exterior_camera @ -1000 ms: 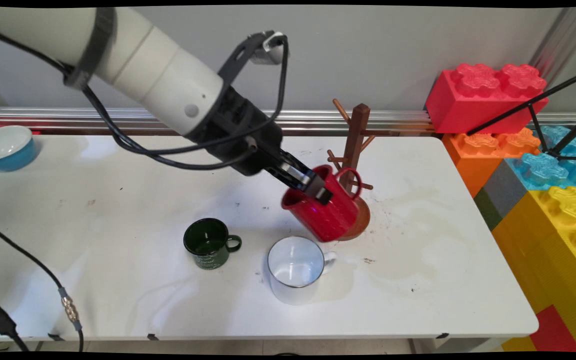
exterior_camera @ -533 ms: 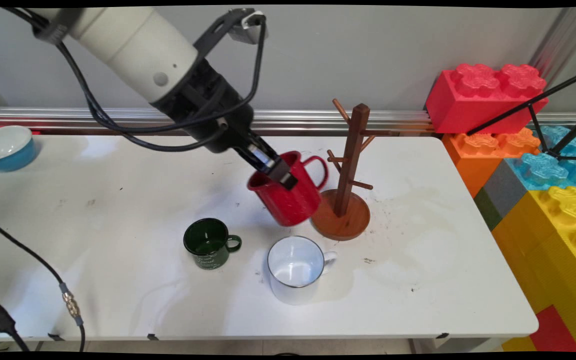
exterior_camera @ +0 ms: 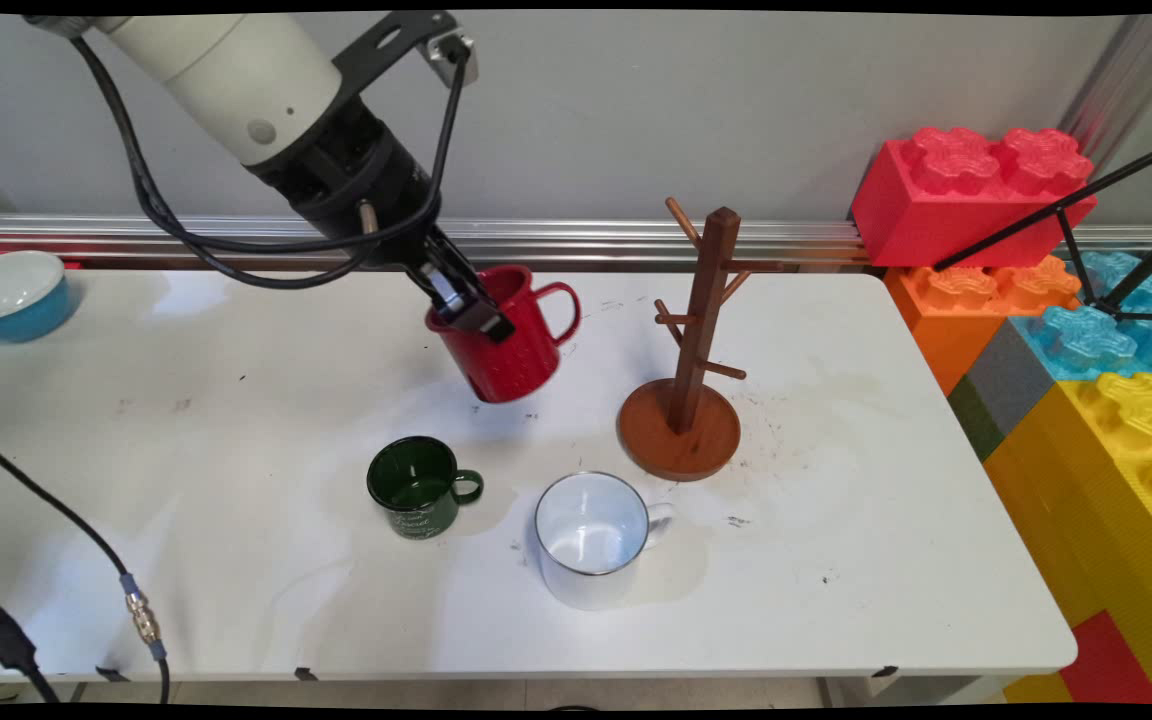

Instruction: Place the picked object on the table

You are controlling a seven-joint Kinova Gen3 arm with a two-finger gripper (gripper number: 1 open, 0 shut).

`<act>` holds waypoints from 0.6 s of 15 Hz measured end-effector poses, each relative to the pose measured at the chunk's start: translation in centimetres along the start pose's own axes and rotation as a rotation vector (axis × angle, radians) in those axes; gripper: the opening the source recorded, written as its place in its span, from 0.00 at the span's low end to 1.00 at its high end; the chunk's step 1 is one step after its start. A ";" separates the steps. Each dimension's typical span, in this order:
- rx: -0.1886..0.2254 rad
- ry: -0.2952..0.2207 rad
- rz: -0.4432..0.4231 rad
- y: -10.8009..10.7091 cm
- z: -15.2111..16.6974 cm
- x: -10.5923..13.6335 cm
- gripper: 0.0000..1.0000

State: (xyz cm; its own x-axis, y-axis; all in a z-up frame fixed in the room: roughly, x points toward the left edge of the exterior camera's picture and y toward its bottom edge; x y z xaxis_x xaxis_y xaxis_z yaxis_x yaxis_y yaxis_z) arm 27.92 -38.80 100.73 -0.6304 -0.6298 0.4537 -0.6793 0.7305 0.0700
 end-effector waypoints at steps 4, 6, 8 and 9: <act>0.062 -0.017 0.080 -1.5 1.2 -0.3 0.00; 0.099 -0.020 0.126 -2.2 2.5 -0.2 0.00; 0.126 -0.028 0.159 -2.8 4.0 -0.3 0.00; 0.136 -0.033 0.173 -3.0 4.9 -0.4 0.00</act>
State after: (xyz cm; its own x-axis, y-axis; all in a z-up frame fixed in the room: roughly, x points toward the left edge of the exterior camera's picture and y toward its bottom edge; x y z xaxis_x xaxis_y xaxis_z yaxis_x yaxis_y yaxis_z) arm 28.37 -42.02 95.99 -0.7524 -0.5079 0.4195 -0.6029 0.7875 -0.1280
